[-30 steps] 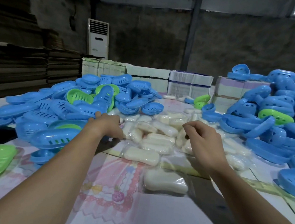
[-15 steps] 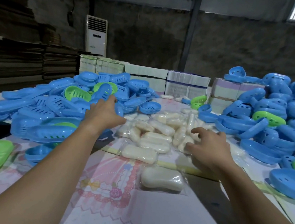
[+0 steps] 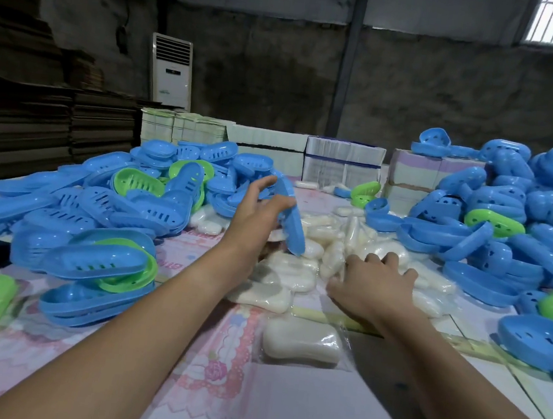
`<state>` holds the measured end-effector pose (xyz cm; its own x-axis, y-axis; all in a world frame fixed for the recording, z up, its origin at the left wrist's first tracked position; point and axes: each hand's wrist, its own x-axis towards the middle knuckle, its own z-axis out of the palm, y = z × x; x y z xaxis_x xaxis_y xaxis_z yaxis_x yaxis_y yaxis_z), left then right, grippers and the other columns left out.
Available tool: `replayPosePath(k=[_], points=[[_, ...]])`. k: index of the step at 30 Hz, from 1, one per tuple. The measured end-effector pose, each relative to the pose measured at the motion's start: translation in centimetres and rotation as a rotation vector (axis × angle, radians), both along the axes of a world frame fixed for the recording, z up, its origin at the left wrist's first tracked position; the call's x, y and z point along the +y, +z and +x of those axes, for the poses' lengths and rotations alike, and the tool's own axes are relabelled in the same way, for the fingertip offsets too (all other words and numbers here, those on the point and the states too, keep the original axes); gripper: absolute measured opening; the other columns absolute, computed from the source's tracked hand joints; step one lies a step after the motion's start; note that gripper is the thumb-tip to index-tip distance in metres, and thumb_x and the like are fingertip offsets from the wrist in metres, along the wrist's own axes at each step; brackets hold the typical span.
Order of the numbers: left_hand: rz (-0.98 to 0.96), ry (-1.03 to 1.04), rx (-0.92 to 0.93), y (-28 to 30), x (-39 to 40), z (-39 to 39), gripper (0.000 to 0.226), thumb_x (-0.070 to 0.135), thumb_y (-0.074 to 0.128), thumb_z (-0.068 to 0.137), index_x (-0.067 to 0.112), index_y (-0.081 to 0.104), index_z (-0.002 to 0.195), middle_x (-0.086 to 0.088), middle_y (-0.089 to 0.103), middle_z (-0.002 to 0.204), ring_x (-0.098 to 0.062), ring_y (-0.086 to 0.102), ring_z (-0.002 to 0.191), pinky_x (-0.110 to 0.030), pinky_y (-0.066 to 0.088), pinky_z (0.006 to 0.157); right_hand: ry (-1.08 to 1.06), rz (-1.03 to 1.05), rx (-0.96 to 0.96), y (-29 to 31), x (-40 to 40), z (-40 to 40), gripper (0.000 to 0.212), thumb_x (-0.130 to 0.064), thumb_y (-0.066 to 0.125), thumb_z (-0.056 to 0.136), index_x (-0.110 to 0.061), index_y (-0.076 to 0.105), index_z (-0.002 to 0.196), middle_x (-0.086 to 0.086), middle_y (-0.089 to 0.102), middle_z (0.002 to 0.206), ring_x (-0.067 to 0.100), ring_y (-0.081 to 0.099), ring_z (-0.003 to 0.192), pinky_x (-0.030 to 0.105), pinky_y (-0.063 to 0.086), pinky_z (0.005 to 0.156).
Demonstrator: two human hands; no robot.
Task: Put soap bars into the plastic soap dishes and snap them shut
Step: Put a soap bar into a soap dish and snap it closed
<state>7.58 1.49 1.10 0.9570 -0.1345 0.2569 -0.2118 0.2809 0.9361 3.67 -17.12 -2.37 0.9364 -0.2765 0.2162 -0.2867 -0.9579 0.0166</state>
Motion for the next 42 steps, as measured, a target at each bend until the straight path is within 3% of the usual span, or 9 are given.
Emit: replayPosePath(k=[4, 8, 13, 20, 24, 27, 30, 34, 42], points=[[-0.235, -0.184, 0.194, -0.3, -0.7, -0.7, 0.035, 0.031, 0.054, 0.100, 0.042, 0.054, 0.134, -0.006, 0.055, 0.131, -0.031, 0.066, 0.099, -0.053, 0.063, 0.070, 0.007, -0.004, 0.036, 0.3, -0.7, -0.4, 0.045, -0.041, 0.041, 0.080, -0.029, 0.049, 0.122, 0.003, 0.054, 0.127, 0.030, 0.033, 0.126, 0.058, 0.027, 0.098], [-0.349, -0.351, 0.253, -0.8, -1.2, -1.3, 0.036, 0.033, 0.052, 0.102, 0.043, 0.055, 0.137, -0.010, 0.055, 0.134, -0.033, 0.076, 0.077, -0.053, 0.061, 0.062, -0.011, -0.116, -0.017, 0.4, -0.9, -0.5, 0.036, -0.055, 0.044, 0.083, -0.029, 0.053, 0.108, 0.000, 0.063, 0.114, 0.026, 0.041, 0.121, 0.054, 0.028, 0.097], [-0.321, -0.376, 0.293, -1.1, -1.5, -1.3, 0.040, 0.037, 0.056, 0.100, 0.035, 0.056, 0.139, -0.012, 0.057, 0.125, -0.032, 0.076, 0.081, -0.051, 0.060, 0.063, -0.028, -0.033, -0.068, 0.8, -0.7, -0.5, 0.040, -0.057, 0.048, 0.080, -0.024, 0.053, 0.102, 0.002, 0.063, 0.106, 0.025, 0.049, 0.111, 0.048, 0.032, 0.095], [-0.378, -0.390, 0.259, -1.5, -1.7, -1.3, 0.035, 0.032, 0.055, 0.101, 0.048, 0.059, 0.131, -0.011, 0.051, 0.140, -0.035, 0.076, 0.083, -0.054, 0.060, 0.064, -0.038, 0.557, -0.325, 2.6, -2.8, -1.9, 0.045, -0.053, 0.061, 0.081, -0.030, 0.062, 0.119, -0.003, 0.069, 0.096, 0.022, 0.063, 0.097, 0.041, 0.049, 0.089], [-0.373, -0.404, 0.256, -1.8, -2.1, -1.3, 0.033, 0.031, 0.055, 0.102, 0.046, 0.057, 0.132, -0.013, 0.053, 0.134, -0.038, 0.076, 0.089, -0.056, 0.060, 0.065, 0.152, 1.143, -0.607, 3.3, -1.5, -2.5, 0.033, -0.041, 0.069, 0.084, -0.031, 0.066, 0.116, -0.008, 0.066, 0.098, 0.006, 0.061, 0.085, 0.028, 0.045, 0.065], [-0.327, -0.446, 0.212, -2.1, -2.3, -1.5, 0.032, 0.029, 0.055, 0.103, 0.043, 0.055, 0.132, -0.010, 0.056, 0.120, -0.033, 0.076, 0.086, -0.056, 0.061, 0.066, 0.294, 1.388, -0.613, 3.3, 0.2, -2.9, 0.032, -0.041, 0.070, 0.087, -0.039, 0.064, 0.118, -0.010, 0.071, 0.099, 0.007, 0.065, 0.090, 0.027, 0.044, 0.071], [-0.279, -0.469, 0.162, -2.3, -2.5, -1.5, 0.034, 0.030, 0.058, 0.100, 0.045, 0.054, 0.131, -0.006, 0.064, 0.112, -0.030, 0.076, 0.086, -0.056, 0.062, 0.069, 0.418, 1.376, -0.538, 3.0, 1.1, -3.3, 0.031, -0.039, 0.070, 0.089, -0.042, 0.062, 0.119, -0.015, 0.074, 0.091, -0.001, 0.068, 0.085, 0.024, 0.049, 0.076], [-0.270, -0.483, 0.126, -2.5, -2.4, -1.3, 0.044, 0.033, 0.065, 0.090, 0.046, 0.054, 0.131, 0.002, 0.078, 0.105, -0.032, 0.075, 0.099, -0.048, 0.062, 0.070, 0.501, 1.405, -0.491, 2.7, 2.0, -3.5, 0.031, -0.029, 0.070, 0.091, -0.032, 0.062, 0.121, -0.007, 0.076, 0.087, -0.003, 0.069, 0.076, 0.007, 0.045, 0.054], [-0.256, -0.502, 0.097, -3.2, -3.0, -1.2, 0.046, 0.031, 0.070, 0.082, 0.046, 0.062, 0.125, -0.003, 0.078, 0.103, -0.035, 0.073, 0.105, -0.048, 0.062, 0.070, 0.506, 1.262, -0.446, 2.6, 1.7, -3.3, 0.009, -0.021, 0.068, 0.091, -0.029, 0.066, 0.095, -0.017, 0.065, 0.058, -0.005, 0.063, 0.059, 0.006, 0.043, 0.051]])
